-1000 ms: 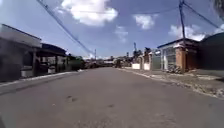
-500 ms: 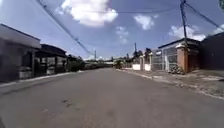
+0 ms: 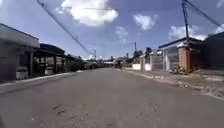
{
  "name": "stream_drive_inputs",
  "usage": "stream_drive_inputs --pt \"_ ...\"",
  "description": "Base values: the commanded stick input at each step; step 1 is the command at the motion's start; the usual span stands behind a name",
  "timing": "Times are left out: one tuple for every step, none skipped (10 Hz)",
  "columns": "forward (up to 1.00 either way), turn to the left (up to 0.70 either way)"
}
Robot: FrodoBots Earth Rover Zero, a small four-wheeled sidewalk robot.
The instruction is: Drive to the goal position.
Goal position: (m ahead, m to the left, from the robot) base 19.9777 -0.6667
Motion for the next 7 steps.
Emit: stream_drive_inputs --pt "0.45 0.00" --pt "0.45 0.00" --pt "0.45 0.00" --pt "0.45 0.00" --pt "0.45 0.00" --pt "0.45 0.00" --pt "0.45 0.00"
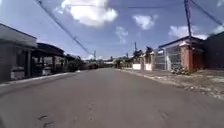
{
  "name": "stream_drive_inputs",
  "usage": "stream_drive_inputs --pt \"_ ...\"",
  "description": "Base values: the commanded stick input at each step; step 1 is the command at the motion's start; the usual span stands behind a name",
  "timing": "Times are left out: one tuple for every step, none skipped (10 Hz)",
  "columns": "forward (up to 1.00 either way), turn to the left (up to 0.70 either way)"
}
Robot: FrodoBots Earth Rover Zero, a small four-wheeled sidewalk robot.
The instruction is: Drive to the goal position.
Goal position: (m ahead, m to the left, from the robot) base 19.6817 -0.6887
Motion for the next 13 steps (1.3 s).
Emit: stream_drive_inputs --pt "0.45 0.00" --pt "0.45 0.00" --pt "0.45 0.00" --pt "0.45 0.00" --pt "0.45 0.00" --pt "0.45 0.00" --pt "0.45 0.00" --pt "0.45 0.00" --pt "0.45 0.00" --pt "0.45 0.00" --pt "0.45 0.00" --pt "0.45 0.00" --pt "0.45 0.00"
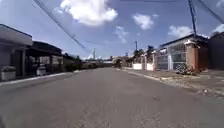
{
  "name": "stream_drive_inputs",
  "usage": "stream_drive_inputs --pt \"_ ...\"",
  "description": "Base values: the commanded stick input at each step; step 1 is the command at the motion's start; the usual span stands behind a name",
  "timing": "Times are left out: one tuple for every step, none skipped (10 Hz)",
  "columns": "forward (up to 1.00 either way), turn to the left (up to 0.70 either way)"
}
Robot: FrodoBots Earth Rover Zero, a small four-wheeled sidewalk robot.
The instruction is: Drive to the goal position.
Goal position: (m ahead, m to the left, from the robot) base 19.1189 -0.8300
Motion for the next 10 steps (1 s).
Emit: stream_drive_inputs --pt "0.45 0.00" --pt "0.45 0.00" --pt "0.45 0.00" --pt "0.45 0.00" --pt "0.45 0.00" --pt "0.45 0.00" --pt "0.45 0.00" --pt "0.45 0.00" --pt "0.45 0.00" --pt "0.45 0.00"
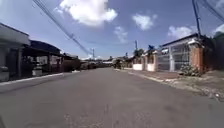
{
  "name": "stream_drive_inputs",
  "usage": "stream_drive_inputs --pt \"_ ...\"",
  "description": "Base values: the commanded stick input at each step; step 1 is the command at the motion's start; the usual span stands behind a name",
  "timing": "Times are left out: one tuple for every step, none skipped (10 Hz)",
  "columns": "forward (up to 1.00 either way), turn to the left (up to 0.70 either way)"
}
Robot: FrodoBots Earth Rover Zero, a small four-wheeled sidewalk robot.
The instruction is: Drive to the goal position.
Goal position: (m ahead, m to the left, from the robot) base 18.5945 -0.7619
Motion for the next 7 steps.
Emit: stream_drive_inputs --pt "0.45 0.00" --pt "0.45 0.00" --pt "0.45 0.00" --pt "0.45 0.00" --pt "0.45 0.00" --pt "0.45 0.00" --pt "0.45 0.00"
